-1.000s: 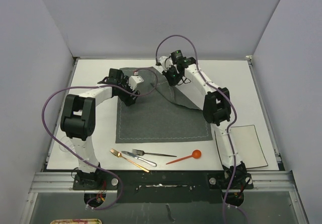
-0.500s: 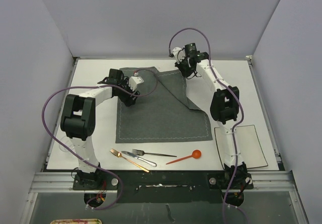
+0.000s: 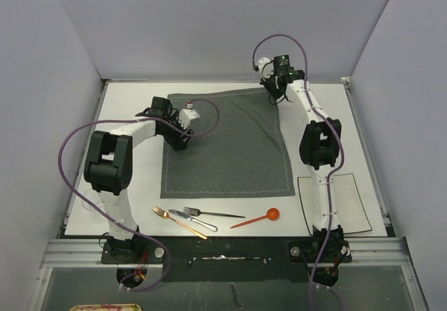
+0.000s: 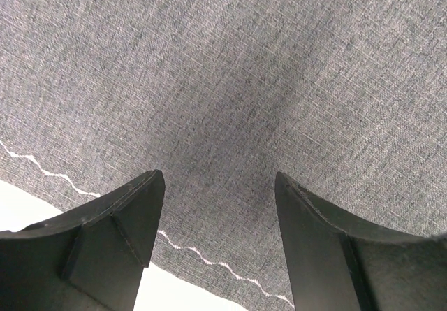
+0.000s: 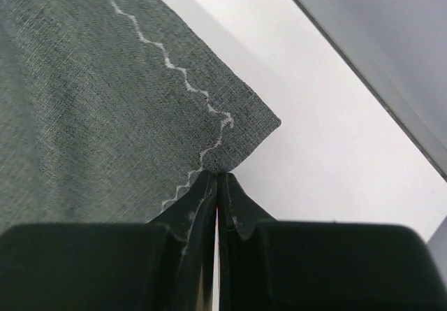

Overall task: Set the dinner table for one person
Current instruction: Flatten out the napkin at the center of the board.

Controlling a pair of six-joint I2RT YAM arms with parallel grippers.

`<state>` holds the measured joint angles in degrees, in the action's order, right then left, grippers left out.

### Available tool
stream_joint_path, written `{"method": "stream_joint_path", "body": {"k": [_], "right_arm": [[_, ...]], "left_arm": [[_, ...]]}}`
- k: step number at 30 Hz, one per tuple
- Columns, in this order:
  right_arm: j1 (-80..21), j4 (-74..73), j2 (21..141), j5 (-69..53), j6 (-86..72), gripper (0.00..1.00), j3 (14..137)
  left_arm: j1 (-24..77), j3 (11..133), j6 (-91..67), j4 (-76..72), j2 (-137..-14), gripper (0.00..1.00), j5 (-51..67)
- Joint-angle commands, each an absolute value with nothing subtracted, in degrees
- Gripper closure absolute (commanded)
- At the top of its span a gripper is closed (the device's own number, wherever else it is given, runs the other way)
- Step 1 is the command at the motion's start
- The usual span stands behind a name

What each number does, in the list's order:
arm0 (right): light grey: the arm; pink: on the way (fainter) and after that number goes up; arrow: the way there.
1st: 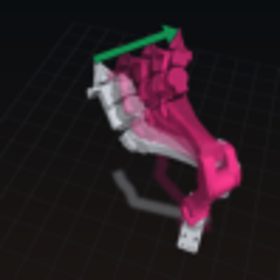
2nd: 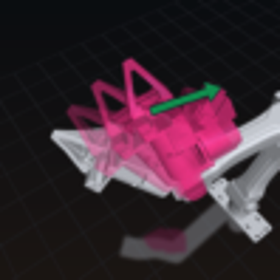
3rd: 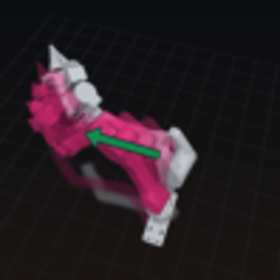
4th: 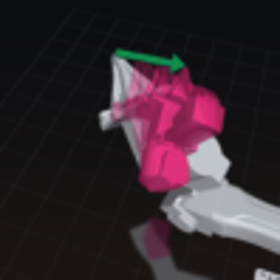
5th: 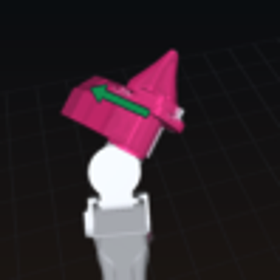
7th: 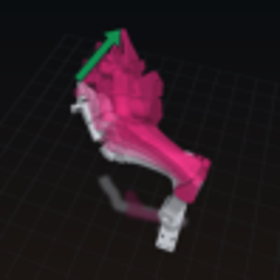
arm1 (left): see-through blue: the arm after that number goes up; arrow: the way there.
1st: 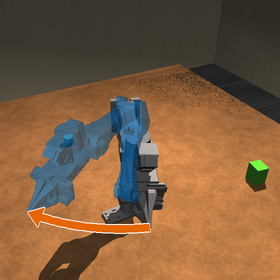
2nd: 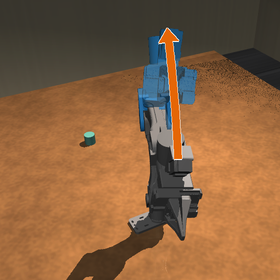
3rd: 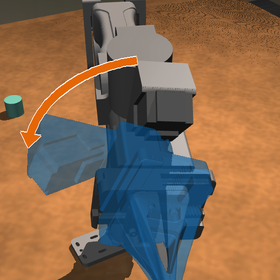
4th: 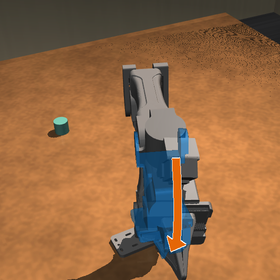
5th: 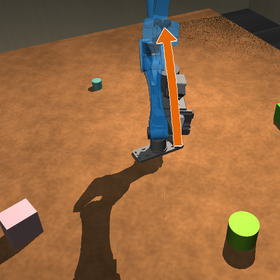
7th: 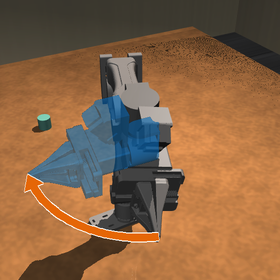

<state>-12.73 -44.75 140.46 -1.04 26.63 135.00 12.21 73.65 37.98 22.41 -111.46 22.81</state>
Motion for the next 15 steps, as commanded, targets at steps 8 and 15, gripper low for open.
{"method": "stream_joint_path", "body": {"k": [8,15], "right_arm": [[-11.88,-38.19,144.23,5.04,29.36,1.0,140.05],[-11.93,-38.08,145.29,6.33,29.48,1.0,139.91]], "left_arm": [[11.9,75.47,40.05,25.74,-110.95,0.37,24.61],[11.95,76.87,40.02,26.72,-112.38,0.37,25.02]]}}
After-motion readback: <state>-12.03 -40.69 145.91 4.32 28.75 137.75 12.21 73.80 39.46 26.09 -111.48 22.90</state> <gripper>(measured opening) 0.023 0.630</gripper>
